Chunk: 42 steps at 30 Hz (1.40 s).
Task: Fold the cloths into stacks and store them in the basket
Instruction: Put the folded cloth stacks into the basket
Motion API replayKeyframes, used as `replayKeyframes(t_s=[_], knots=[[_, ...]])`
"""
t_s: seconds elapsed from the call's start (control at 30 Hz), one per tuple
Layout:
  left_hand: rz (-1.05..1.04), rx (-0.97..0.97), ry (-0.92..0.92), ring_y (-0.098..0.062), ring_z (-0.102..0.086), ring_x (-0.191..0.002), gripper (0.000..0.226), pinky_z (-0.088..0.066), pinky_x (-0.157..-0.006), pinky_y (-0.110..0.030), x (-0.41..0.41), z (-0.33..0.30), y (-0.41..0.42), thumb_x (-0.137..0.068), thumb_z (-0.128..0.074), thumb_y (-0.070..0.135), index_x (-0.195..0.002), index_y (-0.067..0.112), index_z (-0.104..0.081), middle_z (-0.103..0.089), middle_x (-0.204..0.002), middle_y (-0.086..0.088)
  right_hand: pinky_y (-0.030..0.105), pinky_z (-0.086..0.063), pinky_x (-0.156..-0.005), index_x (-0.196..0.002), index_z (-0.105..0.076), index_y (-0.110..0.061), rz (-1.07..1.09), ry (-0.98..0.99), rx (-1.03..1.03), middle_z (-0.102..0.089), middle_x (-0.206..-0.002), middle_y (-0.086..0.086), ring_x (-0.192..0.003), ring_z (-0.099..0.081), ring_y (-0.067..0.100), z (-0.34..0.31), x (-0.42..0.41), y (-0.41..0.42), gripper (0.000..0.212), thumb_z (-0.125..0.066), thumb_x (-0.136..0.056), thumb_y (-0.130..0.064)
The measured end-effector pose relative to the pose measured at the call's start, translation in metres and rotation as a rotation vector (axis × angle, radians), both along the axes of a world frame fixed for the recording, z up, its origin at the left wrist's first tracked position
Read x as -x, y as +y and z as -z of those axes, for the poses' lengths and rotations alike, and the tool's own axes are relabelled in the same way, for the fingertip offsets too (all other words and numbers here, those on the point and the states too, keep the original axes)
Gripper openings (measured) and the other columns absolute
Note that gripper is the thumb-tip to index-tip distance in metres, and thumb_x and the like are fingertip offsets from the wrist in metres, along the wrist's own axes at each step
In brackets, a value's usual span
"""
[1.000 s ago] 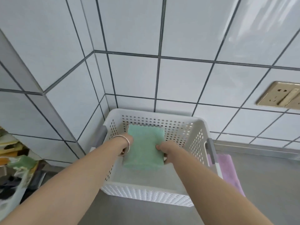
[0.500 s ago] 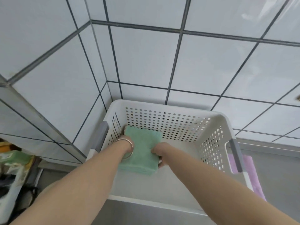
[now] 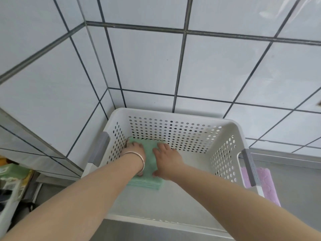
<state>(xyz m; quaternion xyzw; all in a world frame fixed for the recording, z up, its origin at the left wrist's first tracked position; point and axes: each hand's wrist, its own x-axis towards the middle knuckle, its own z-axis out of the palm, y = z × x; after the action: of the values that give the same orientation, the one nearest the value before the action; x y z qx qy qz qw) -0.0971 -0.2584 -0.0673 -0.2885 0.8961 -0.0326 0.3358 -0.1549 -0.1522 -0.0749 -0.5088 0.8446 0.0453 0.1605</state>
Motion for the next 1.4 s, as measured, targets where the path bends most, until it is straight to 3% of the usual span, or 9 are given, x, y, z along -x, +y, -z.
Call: replayKeyframes(t_s=[0.2, 0.33, 0.43, 0.6, 0.73, 0.83, 1.0, 1.2, 1.4], knots=[[-0.053, -0.055, -0.109, -0.031, -0.021, -0.14, 0.114, -0.029, -0.113, -0.039, -0.003, 0.003, -0.008, -0.071, -0.072, 0.046, -0.147, 0.008, 0.004, -0.005, -0.155, -0.016, 0.043, -0.026, -0.113, -0.149, -0.007, -0.018, 0.063, -0.247, -0.119, 0.003, -0.158, 0.004, -0.145, 0.002, 0.019, 0.022, 0.009, 0.001, 0.092, -0.064, -0.082, -0.042], [0.065, 0.031, -0.141, -0.023, -0.058, -0.105, 0.059, -0.05, -0.094, -0.034, 0.014, -0.03, 0.0, -0.08, -0.065, 0.038, -0.129, 0.009, -0.048, -0.059, -0.116, -0.008, 0.04, -0.028, -0.112, -0.146, -0.026, -0.013, 0.098, -0.353, -0.101, -0.024, -0.153, 0.01, -0.139, -0.026, 0.028, -0.026, 0.026, -0.003, 0.073, -0.057, -0.088, -0.043], [0.12, 0.072, 0.167, -0.023, -0.06, -0.08, 0.027, -0.052, -0.073, -0.032, 0.04, -0.08, 0.024, -0.086, -0.058, 0.023, -0.111, 0.013, -0.062, -0.06, -0.081, -0.003, 0.033, -0.029, -0.107, -0.143, -0.035, -0.017, 0.102, -0.389, 0.058, -0.042, -0.145, 0.005, -0.134, -0.037, 0.025, -0.096, 0.043, 0.021, 0.055, -0.046, -0.094, -0.041], [0.325, 0.106, 0.811, -0.033, -0.06, -0.101, 0.028, -0.043, -0.072, -0.038, 0.063, -0.176, 0.115, -0.088, -0.049, 0.015, -0.116, 0.018, -0.052, -0.061, -0.112, -0.008, 0.017, -0.036, -0.089, -0.123, -0.058, -0.018, 0.269, -0.279, 0.586, -0.062, -0.122, -0.004, -0.113, -0.056, 0.014, -0.184, 0.065, 0.119, 0.031, -0.045, -0.095, -0.022], [0.355, -0.28, 1.355, -0.026, -0.054, -0.111, 0.041, -0.045, -0.087, -0.039, 0.058, -0.187, 0.211, -0.087, -0.046, 0.007, -0.126, 0.016, -0.048, -0.052, -0.125, -0.006, 0.016, -0.045, -0.076, -0.103, -0.063, -0.019, 0.503, -0.189, 0.974, -0.063, -0.091, -0.014, -0.083, -0.06, 0.007, -0.186, 0.067, 0.202, 0.026, -0.044, -0.089, -0.008], [0.227, -0.612, 1.57, -0.007, -0.048, -0.111, 0.043, -0.038, -0.091, -0.014, 0.049, -0.16, 0.288, -0.084, -0.044, 0.0, -0.125, 0.012, -0.05, -0.052, -0.126, -0.005, 0.009, -0.038, -0.062, -0.086, -0.052, -0.028, 0.71, -0.121, 0.944, -0.053, -0.073, -0.022, -0.07, -0.051, -0.003, -0.151, 0.072, 0.251, 0.019, -0.046, -0.089, -0.01], [-0.2, -0.92, 1.292, -0.006, -0.03, -0.134, 0.047, -0.017, -0.108, -0.006, 0.045, -0.064, 0.35, -0.093, -0.04, 0.015, -0.139, 0.015, -0.033, -0.035, -0.146, 0.0, 0.028, -0.043, -0.077, -0.111, -0.055, -0.02, 1.059, -0.298, 0.551, -0.06, -0.111, 0.003, -0.104, -0.057, 0.023, -0.037, 0.084, 0.286, 0.024, -0.047, -0.093, -0.033], [-0.351, -0.447, 0.815, -0.025, -0.003, -0.146, 0.064, -0.004, -0.119, -0.039, 0.068, 0.027, 0.327, -0.092, -0.027, 0.047, -0.146, 0.014, -0.017, -0.009, -0.157, -0.009, 0.042, -0.035, -0.102, -0.131, -0.043, -0.009, 1.181, -0.455, 0.301, -0.043, -0.134, 0.014, -0.125, -0.039, 0.033, 0.046, 0.082, 0.29, 0.066, -0.039, -0.088, -0.058], [-0.531, -0.447, 0.853, -0.03, -0.013, -0.143, 0.072, -0.013, -0.116, -0.037, 0.075, 0.062, 0.313, -0.091, -0.047, 0.033, -0.148, 0.015, -0.007, -0.005, -0.156, -0.013, 0.039, -0.035, -0.1, -0.127, -0.046, -0.002, 1.222, -0.451, 0.344, -0.046, -0.13, 0.018, -0.121, -0.043, 0.034, 0.065, 0.089, 0.292, 0.066, -0.041, -0.09, -0.056]])
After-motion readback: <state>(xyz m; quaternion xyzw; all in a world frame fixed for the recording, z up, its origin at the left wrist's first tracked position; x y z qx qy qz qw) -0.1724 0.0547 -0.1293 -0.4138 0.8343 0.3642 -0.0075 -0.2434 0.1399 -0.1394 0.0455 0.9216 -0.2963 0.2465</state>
